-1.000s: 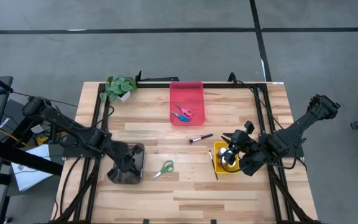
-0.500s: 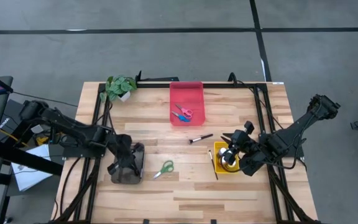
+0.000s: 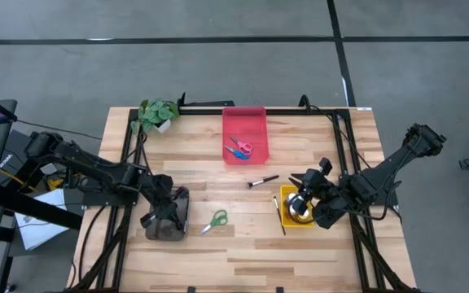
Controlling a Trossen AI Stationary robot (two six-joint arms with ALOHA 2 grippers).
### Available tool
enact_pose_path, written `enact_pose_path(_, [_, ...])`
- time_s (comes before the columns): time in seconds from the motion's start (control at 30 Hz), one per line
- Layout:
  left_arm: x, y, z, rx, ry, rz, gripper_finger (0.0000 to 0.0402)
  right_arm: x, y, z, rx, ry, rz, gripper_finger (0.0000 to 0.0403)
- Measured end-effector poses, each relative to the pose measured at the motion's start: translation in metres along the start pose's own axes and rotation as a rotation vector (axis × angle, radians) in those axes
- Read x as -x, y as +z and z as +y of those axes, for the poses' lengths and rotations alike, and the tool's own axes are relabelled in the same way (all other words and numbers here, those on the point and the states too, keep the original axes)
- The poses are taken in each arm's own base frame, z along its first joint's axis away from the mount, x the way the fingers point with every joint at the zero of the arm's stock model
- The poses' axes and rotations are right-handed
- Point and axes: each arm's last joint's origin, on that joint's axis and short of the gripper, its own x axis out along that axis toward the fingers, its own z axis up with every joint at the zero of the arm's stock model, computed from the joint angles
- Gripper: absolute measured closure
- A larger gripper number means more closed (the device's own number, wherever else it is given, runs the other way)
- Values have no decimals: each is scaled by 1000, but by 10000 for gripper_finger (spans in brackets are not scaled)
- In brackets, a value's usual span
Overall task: Pick & Place Paint Supplies
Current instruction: Put the bottom left black makeup brush into the black bin, then put the top black makeup brush into the black bin
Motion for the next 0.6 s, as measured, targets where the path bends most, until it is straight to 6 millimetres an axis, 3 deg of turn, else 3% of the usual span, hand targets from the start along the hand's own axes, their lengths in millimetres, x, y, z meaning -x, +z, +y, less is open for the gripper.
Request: enact_pose_path(0.6, [0, 1, 1, 72, 7, -14, 350, 0, -1, 0, 3, 12, 19, 346])
